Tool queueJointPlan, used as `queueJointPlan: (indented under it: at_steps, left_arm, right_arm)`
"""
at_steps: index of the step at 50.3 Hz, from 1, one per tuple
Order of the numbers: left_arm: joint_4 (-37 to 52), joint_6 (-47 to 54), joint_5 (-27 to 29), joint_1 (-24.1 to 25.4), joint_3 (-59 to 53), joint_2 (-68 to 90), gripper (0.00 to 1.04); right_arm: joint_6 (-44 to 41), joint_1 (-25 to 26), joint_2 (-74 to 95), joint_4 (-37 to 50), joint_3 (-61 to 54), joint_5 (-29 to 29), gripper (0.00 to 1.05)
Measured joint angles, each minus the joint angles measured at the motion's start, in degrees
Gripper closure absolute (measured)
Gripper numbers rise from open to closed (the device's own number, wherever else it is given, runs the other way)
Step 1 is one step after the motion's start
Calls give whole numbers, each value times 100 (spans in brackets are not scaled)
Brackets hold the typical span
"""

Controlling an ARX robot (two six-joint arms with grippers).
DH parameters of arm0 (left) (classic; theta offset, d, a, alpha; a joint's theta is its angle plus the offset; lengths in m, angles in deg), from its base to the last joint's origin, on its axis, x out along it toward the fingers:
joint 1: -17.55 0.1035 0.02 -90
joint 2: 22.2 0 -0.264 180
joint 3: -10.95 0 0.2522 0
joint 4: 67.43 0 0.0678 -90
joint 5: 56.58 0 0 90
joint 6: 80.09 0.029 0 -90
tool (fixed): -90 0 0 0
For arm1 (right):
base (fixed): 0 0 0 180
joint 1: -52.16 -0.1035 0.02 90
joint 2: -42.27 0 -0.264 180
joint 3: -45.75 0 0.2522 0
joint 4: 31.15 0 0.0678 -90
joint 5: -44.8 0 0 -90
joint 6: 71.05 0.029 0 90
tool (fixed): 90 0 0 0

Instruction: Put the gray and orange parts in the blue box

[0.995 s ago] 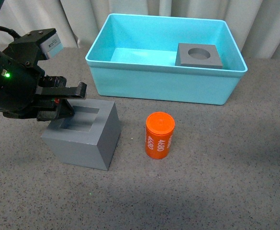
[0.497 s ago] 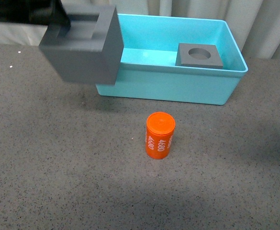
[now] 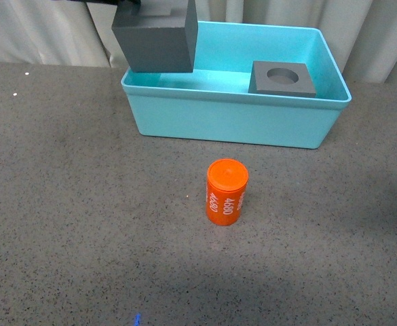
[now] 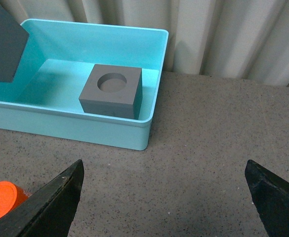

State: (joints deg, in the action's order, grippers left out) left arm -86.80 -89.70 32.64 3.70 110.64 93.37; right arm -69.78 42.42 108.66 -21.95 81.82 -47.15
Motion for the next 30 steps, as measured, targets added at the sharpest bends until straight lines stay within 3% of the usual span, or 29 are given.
queueJointPlan:
  at_steps: [30]
  left_arm:
    - [-92, -175, 90, -188, 726, 968, 88]
  right_arm:
    - [0, 0, 0, 0, 0, 0, 10]
